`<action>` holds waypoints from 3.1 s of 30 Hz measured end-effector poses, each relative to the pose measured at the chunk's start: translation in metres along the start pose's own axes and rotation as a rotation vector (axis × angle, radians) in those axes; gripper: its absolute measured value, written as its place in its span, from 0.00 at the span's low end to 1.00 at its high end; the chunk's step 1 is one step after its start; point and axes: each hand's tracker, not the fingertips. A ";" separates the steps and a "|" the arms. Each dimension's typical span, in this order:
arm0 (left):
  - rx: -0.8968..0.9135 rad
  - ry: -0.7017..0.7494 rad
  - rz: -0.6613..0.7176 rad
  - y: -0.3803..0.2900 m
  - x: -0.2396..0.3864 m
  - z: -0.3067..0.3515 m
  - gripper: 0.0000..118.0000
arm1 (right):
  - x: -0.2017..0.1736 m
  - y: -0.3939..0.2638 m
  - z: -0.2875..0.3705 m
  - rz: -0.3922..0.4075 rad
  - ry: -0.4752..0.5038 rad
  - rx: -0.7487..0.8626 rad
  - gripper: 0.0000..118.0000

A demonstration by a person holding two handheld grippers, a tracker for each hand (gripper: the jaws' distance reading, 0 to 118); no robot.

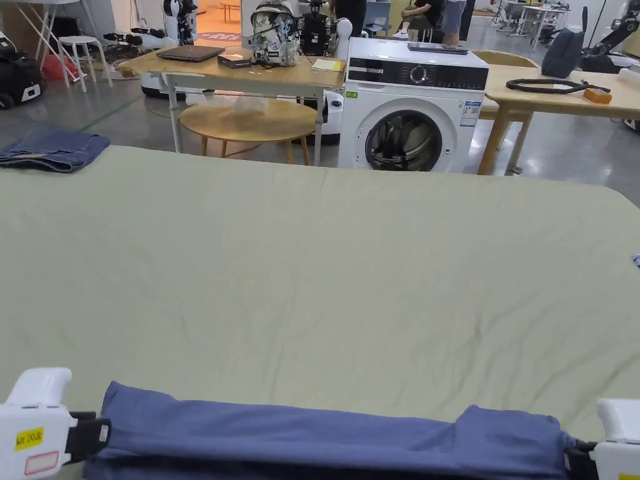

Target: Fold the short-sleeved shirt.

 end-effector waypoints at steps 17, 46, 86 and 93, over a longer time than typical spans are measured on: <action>-0.064 0.020 0.050 -0.009 -0.002 -0.022 0.04 | 0.006 -0.016 -0.043 0.032 -0.105 -0.072 0.22; 0.847 0.127 -0.185 0.056 0.128 0.031 0.00 | -0.162 0.052 0.035 -0.070 -0.034 0.925 0.00; -0.158 -0.766 0.429 0.009 -0.066 -0.074 0.78 | -0.158 0.047 -0.003 -0.035 -0.041 0.758 0.00; -0.177 -0.687 0.523 0.007 -0.075 -0.089 0.03 | -0.157 0.047 -0.006 -0.043 -0.033 0.741 0.00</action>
